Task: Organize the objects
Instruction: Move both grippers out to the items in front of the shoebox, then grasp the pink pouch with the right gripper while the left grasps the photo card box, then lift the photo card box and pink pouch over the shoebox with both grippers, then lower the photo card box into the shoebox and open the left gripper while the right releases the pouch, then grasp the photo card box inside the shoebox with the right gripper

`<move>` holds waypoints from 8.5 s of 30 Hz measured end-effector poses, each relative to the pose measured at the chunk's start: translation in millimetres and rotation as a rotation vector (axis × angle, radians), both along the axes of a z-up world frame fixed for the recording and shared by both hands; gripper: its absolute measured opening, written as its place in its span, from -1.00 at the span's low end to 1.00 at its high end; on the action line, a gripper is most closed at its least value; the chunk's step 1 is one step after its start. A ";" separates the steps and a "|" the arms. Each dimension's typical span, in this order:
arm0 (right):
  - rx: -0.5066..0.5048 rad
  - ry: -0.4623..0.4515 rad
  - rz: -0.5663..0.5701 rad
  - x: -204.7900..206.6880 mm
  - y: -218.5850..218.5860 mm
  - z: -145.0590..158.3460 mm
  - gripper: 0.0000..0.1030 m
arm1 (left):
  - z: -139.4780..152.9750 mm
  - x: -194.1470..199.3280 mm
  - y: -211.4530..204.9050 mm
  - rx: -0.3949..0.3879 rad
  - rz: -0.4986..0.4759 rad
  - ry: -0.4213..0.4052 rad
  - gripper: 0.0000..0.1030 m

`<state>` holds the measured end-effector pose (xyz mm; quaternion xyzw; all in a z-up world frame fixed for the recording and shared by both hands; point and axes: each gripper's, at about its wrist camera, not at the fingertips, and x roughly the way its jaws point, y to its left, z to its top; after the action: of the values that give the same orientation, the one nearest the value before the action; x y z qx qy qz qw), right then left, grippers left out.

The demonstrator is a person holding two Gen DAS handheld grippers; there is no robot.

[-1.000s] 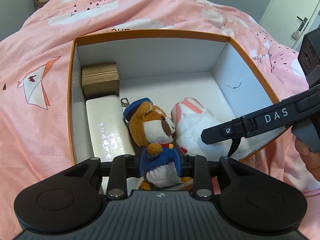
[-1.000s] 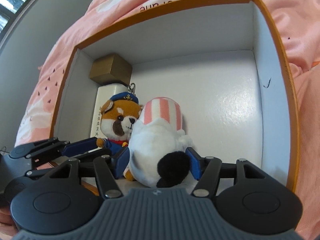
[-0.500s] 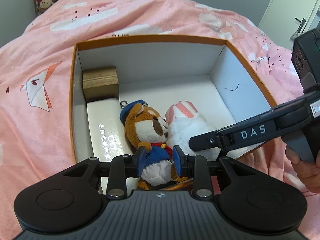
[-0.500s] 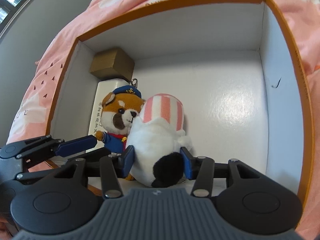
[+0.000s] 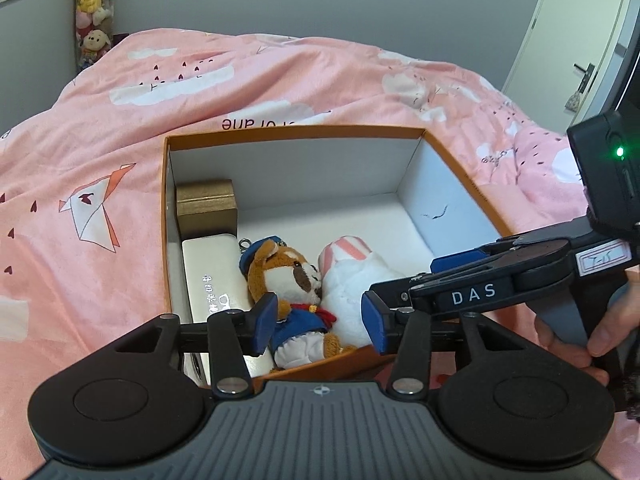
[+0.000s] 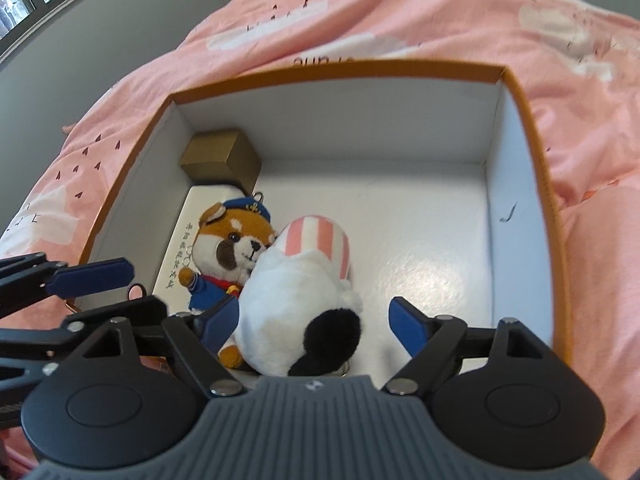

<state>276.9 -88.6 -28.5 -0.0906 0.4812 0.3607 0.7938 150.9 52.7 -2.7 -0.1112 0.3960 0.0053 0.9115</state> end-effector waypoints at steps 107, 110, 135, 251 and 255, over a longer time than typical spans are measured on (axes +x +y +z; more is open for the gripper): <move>0.183 0.183 -0.042 -84.0 -69.8 -13.1 -0.55 | -32.6 -65.8 4.1 -0.352 0.019 0.125 -0.52; 0.194 0.146 -0.037 -84.5 -76.6 3.0 -0.55 | -20.4 -64.8 6.0 -0.372 0.019 0.092 -0.52; 0.314 -0.102 -0.098 -16.5 -78.2 105.4 -0.56 | 45.0 49.2 54.4 -0.496 0.047 -0.060 -0.52; -0.011 0.192 0.093 104.6 85.7 -34.5 -0.09 | -50.3 109.0 49.6 -0.136 -0.263 0.280 -0.45; 0.036 0.266 0.079 108.8 85.1 -34.2 0.12 | -49.8 109.6 44.8 -0.093 -0.285 0.267 -0.46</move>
<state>385.7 -3.5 -62.7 -0.0467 0.5717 0.4093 0.7096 260.5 97.4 -52.5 -0.0945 0.5247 -0.1275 0.8363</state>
